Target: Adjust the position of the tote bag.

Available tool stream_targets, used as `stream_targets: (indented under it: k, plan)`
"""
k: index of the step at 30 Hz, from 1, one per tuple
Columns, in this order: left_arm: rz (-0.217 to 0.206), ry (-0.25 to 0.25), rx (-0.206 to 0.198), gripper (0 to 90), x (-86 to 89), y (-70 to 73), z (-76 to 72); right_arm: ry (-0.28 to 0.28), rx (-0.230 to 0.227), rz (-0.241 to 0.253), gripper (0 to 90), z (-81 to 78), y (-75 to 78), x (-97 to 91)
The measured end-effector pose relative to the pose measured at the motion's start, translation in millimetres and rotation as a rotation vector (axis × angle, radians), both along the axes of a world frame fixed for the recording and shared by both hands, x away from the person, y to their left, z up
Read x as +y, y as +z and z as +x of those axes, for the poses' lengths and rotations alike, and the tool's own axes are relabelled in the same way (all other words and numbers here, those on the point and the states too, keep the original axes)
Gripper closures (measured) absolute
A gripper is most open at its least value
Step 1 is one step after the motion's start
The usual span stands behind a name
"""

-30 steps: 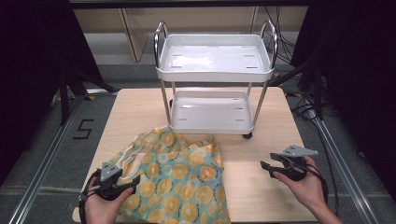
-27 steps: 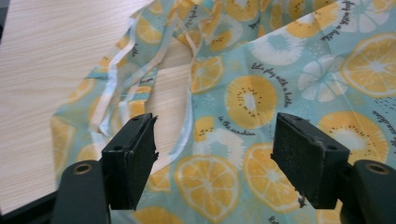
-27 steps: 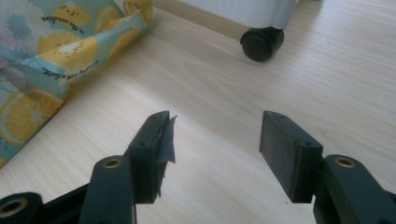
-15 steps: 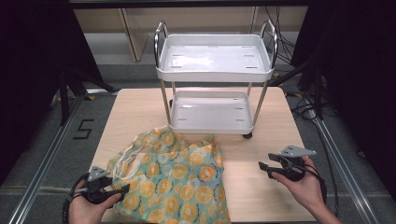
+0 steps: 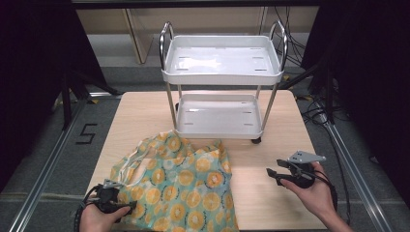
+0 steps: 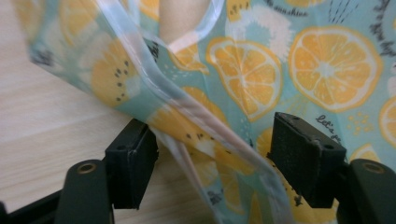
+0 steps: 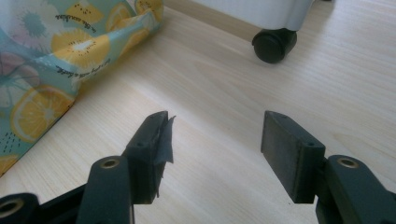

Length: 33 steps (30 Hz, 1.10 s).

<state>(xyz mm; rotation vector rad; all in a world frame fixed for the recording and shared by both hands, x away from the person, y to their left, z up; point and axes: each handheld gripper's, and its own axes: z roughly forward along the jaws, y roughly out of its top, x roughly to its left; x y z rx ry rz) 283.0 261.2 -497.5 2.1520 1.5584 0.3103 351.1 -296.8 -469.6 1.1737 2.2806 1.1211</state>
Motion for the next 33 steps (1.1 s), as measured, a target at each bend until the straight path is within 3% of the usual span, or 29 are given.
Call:
stream_targets:
  k: [5,8,9,11,13,15,17,19,21,27,29,30,31,33]
  plan:
    - [0.054,-0.030,-0.015,43.3,-9.0,0.5,1.9,0.007,-0.007,-0.009,43.0,1.1,-0.6,-0.2]
    - [0.066,-0.081,-0.007,61.0,-19.6,3.9,0.7,0.010,0.010,-0.010,43.0,1.3,-1.3,0.1]
    - [0.079,-0.113,0.004,72.2,-21.0,5.3,0.9,0.011,0.013,-0.010,43.1,1.6,-1.8,0.3]
    - [0.081,-0.112,0.002,80.0,-27.7,4.9,0.4,0.009,0.013,-0.005,43.2,1.8,-2.3,1.0]
    - [-0.012,-0.148,0.033,84.8,-34.5,6.7,0.0,0.005,0.001,-0.009,43.2,0.6,-0.3,0.8]
    - [-0.094,-0.166,0.031,86.7,-42.9,10.6,-0.6,0.004,-0.014,-0.009,43.4,2.3,0.2,-0.1]
    - [-0.175,-0.165,-0.011,87.3,-55.3,19.8,-2.4,-0.005,-0.015,-0.005,43.6,3.1,1.9,-0.7]
    - [-0.248,-0.196,-0.051,87.6,-66.6,31.6,-3.3,0.001,-0.039,-0.002,44.1,3.6,3.8,-1.8]
    - [-0.301,-0.219,-0.097,87.8,-79.4,43.2,-1.8,-0.009,-0.035,0.005,44.4,4.1,6.3,-1.1]
    - [-0.412,-0.304,-0.194,88.1,-121.1,70.0,3.6,-0.013,-0.079,0.014,45.8,4.9,13.8,-0.9]
    - [-0.422,-0.321,-0.229,88.2,-131.9,77.6,8.5,-0.008,-0.067,0.034,46.2,4.9,15.3,1.0]
    - [-0.426,-0.328,-0.244,88.2,-137.4,80.5,10.7,-0.007,-0.091,0.027,46.7,4.3,16.3,1.6]
    - [-0.428,-0.344,-0.249,88.2,-142.4,82.8,13.4,-0.007,-0.063,0.048,47.1,1.5,17.4,4.5]
    - [-0.437,-0.359,-0.271,88.3,-153.3,86.9,18.4,0.008,-0.082,0.050,47.3,0.7,20.2,6.0]
